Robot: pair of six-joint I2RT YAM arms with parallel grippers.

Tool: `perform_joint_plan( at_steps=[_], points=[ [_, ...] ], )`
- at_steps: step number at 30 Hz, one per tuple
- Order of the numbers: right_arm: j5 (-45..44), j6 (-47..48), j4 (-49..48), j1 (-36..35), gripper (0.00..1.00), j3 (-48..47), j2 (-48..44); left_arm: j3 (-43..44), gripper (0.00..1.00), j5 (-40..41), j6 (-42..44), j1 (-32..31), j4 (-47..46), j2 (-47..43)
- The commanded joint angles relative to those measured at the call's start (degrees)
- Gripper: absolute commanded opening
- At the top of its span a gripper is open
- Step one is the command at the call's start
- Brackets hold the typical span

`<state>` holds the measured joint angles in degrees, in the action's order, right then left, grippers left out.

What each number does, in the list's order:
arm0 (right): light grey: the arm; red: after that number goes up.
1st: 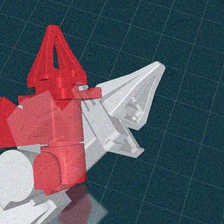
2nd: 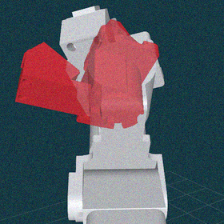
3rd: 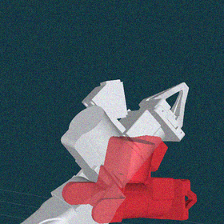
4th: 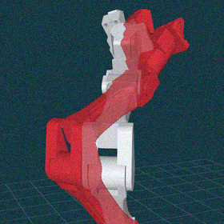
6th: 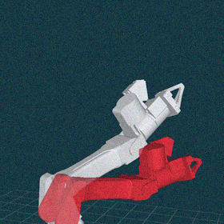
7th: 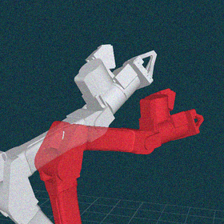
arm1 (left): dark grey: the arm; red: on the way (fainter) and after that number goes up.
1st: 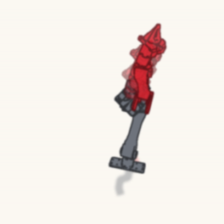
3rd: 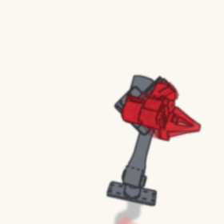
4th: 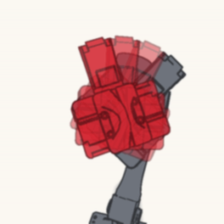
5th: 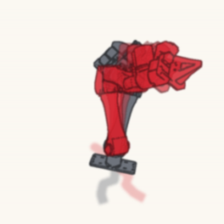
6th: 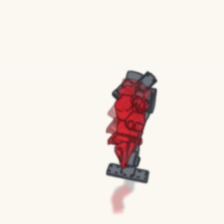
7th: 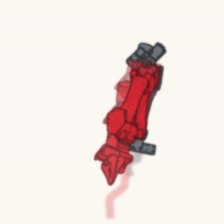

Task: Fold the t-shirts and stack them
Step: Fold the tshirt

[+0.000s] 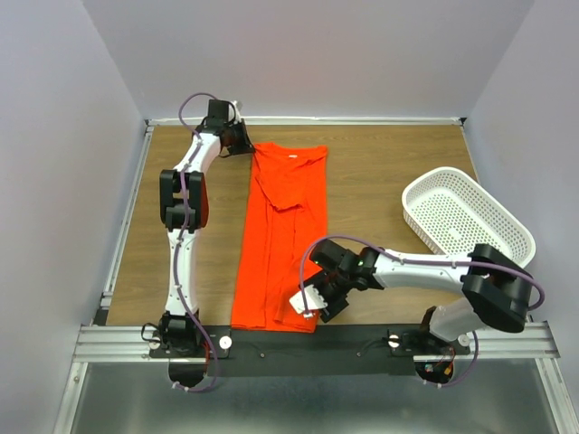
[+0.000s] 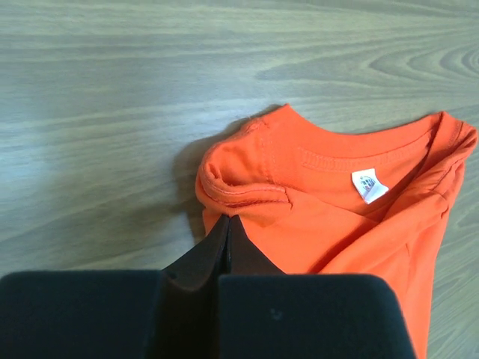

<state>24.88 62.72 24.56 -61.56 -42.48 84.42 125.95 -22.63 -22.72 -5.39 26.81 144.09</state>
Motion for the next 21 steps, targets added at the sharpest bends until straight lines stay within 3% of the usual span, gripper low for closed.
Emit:
perform_joint_plan(
  at_steps=[1,5,9,10,11,16,18,19,21],
  points=[
    [-2.12,-2.42,-1.18,-0.32,0.71,0.11,-4.95,2.98,0.0,-1.8,-1.27,1.96,1.93,2.07],
    [-1.17,-6.63,-1.09,3.28,0.73,0.64,-12.14,6.31,0.02,-3.99,-1.89,3.27,2.11,3.04],
    [2.97,-8.66,-1.09,12.24,0.76,1.52,-19.02,9.22,0.23,-6.72,-2.59,4.42,0.44,2.25],
    [3.41,-9.8,-1.0,14.78,0.76,1.61,-19.99,9.66,0.35,-7.85,-2.68,4.94,-0.08,1.2],
    [4.46,-10.42,-0.91,15.67,0.77,1.96,-20.69,9.93,0.41,-8.21,-2.77,4.95,-0.96,0.41],
    [10.43,-13.15,-0.39,16.74,0.77,3.89,-22.38,6.25,0.51,-3.67,0.74,7.93,-1.94,-10.37],
    [15.53,-12.54,1.01,16.74,0.77,3.81,-21.41,-0.76,0.52,4.5,5.3,8.29,-2.54,-16.62],
    [19.63,-11.4,1.45,16.74,0.76,3.98,-20.36,-9.93,0.53,10.1,6.62,8.03,-6.55,-25.18],
    [22.46,-9.99,2.07,16.47,0.76,4.07,-19.21,-21.65,0.55,13.74,8.56,8.02,-12.97,-35.84]
  ],
)
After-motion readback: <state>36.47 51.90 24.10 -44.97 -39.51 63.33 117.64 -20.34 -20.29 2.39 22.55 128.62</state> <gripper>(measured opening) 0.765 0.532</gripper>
